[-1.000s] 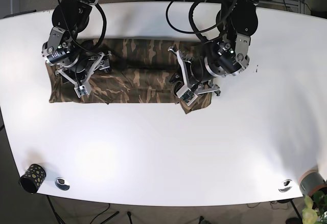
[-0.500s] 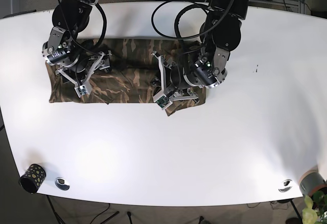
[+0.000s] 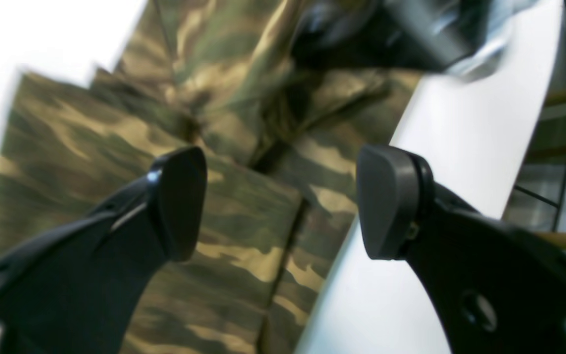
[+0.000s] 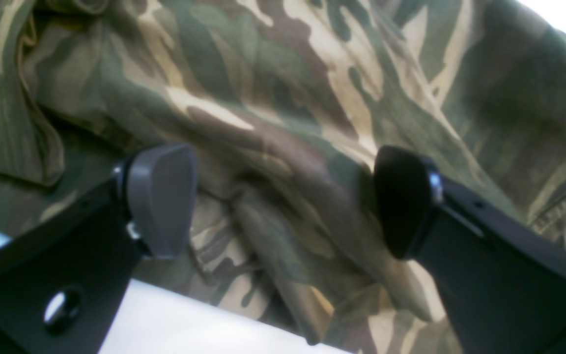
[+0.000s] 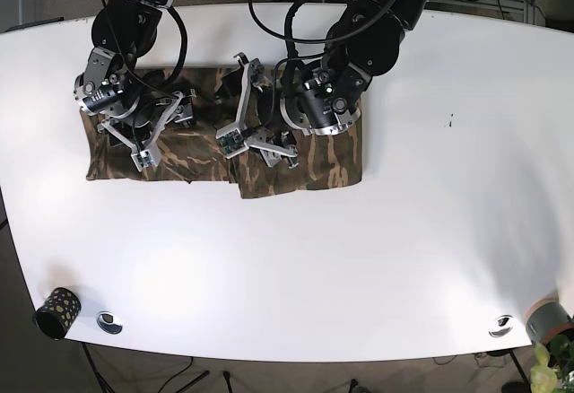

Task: Fold the T-shirt properly
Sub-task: 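Release the folded end and raise the left gripper away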

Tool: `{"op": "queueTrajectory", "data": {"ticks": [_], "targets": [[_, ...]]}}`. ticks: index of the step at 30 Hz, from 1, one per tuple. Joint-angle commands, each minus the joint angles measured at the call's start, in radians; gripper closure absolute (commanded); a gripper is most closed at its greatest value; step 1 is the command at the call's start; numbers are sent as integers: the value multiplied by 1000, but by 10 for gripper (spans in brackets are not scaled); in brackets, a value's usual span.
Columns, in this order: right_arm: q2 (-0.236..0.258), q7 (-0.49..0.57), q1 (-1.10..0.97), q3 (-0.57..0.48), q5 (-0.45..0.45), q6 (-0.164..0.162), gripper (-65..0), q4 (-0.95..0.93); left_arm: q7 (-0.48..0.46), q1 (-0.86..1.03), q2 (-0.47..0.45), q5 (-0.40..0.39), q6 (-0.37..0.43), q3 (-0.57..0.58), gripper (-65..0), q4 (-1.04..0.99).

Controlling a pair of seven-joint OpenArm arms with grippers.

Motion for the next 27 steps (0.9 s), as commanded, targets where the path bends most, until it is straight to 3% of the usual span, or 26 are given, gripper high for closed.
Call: {"op": "queueTrajectory", "data": {"ticks": [1, 5, 9, 16, 20, 27], "targets": [[7, 19, 16, 0, 12, -1, -531, 21, -16, -17, 8, -8, 1, -40, -449, 56], [7, 18, 16, 0, 39, -1, -531, 35, -16, -11, 0, -6, 7, -101, -450, 88], [7, 11, 10, 3, 142, -1, -533, 84, -16, 15, -58, -6, 7, -155, -447, 119], [15, -74, 10, 3, 360, -1, -537, 139, -19, 72, -139, -8, 0, -371, -447, 168], [-13, -127, 11, -1, 463, -1, -537, 102, -19, 103, -147, -8, -16, -517, -447, 191], [-68, -133, 11, -4, 461, -1, -534, 7, -14, 109, -145, -6, -158, -735, -446, 182]]}}
